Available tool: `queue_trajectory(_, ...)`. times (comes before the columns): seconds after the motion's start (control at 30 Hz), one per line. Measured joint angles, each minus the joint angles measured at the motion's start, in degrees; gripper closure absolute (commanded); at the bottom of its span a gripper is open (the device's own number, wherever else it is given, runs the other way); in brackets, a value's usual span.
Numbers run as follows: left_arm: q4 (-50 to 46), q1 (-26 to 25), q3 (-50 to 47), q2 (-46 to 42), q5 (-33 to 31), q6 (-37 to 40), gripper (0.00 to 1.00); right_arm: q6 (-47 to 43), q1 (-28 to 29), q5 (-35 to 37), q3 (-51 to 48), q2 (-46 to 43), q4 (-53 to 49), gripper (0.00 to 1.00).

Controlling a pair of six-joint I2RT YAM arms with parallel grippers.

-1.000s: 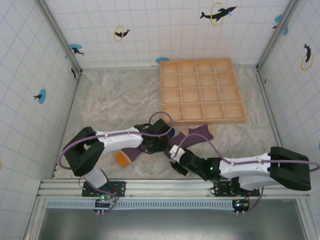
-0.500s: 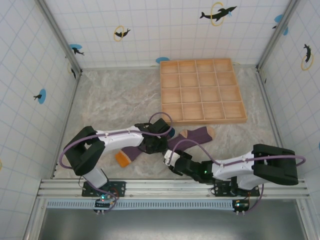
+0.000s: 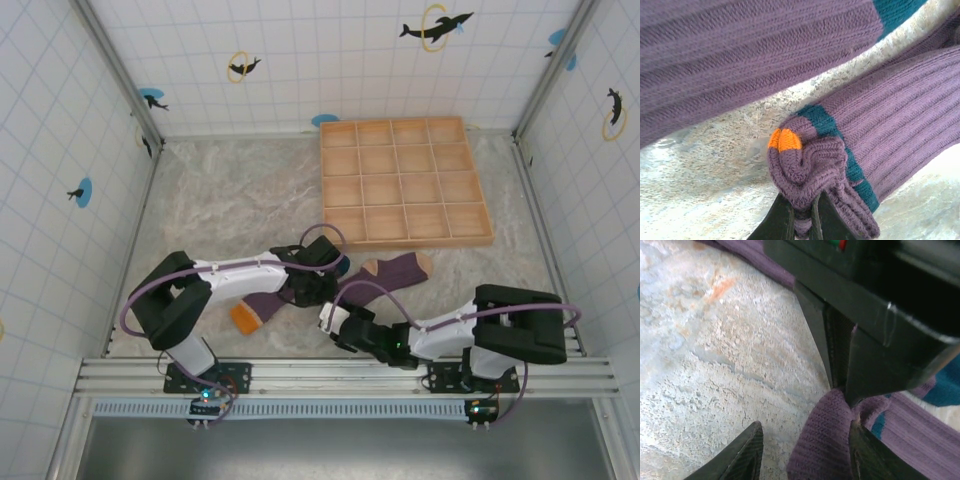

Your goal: Roll the socks

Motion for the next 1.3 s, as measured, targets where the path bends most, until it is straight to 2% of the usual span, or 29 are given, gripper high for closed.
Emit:
queue_trajectory(0.37, 3.5, 0.0, -0.9, 0.0, 3.9, -2.6, 1.00, 3.5, -0.9, 2.4, -0.3, 0.2, -0.7, 0.55)
queue_trajectory(0.93, 4.0, 0.0, -0.9, 1.2, 5.2, -3.4, 1.00, 7.5, 0.0, 5.4, -2.9, -3.1, -4.6, 0.59)
queue_trajectory(1.2, 4.2, 0.3, -0.9, 1.3, 5.9, -3.5, 1.00, 7.6, 0.2, 5.8, -2.8, -1.9, -4.1, 0.86)
queue_trajectory(1.3, 4.2, 0.3, -0.9, 1.4, 5.9, -3.6, 0.99, 8.2, 0.1, 5.5, -2.8, -1.9, -4.0, 0.91)
